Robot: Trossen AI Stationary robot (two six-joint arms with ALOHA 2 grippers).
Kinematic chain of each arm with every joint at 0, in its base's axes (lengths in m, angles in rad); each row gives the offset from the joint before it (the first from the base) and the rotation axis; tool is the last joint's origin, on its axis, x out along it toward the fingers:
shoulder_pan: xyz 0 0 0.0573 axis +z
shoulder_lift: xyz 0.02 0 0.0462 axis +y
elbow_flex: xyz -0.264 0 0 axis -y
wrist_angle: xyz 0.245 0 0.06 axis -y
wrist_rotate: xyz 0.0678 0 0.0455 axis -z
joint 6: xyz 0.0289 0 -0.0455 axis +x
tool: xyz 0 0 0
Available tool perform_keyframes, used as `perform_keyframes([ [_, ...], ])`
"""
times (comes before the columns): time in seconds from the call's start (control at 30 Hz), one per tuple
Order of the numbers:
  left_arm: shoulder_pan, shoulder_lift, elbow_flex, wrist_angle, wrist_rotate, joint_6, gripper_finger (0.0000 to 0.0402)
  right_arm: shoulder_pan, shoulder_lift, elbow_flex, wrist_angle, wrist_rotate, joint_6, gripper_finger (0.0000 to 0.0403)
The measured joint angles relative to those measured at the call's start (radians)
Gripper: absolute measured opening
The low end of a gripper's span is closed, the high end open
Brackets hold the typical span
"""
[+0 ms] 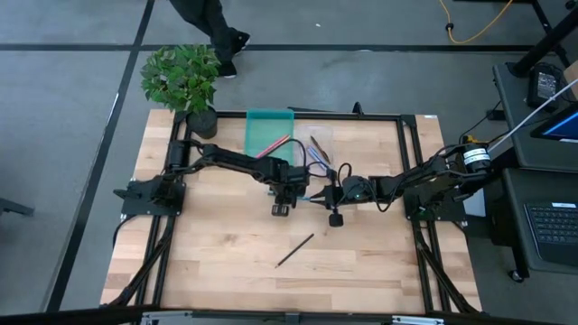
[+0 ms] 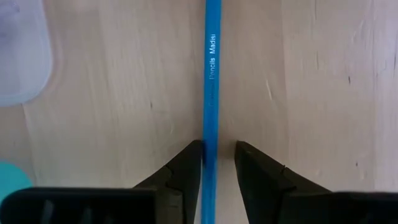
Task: Sort pens & pencils
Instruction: Put the blue pencil into the blue bin
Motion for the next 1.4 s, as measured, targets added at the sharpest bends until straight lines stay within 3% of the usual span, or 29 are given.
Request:
perform_keyframes([
  [0.47, -0.007, 0.01, 0.001, -0.011, 0.008, -0.085, 0.0095, 0.0, 0.0, 0.0, -0.001, 0.001, 0.001, 0.0048],
  [0.87, -0.025, 0.01, 0.001, -0.017, -0.008, -0.117, 0.0011, 0.0, 0.0, 0.0, -0.002, 0.001, 0.001, 0.0048],
  [1.4, -0.037, 0.01, 0.001, -0.014, -0.024, -0.116, 0.0005, 0.0, 0.0, 0.0, -0.014, 0.001, 0.001, 0.0048],
])
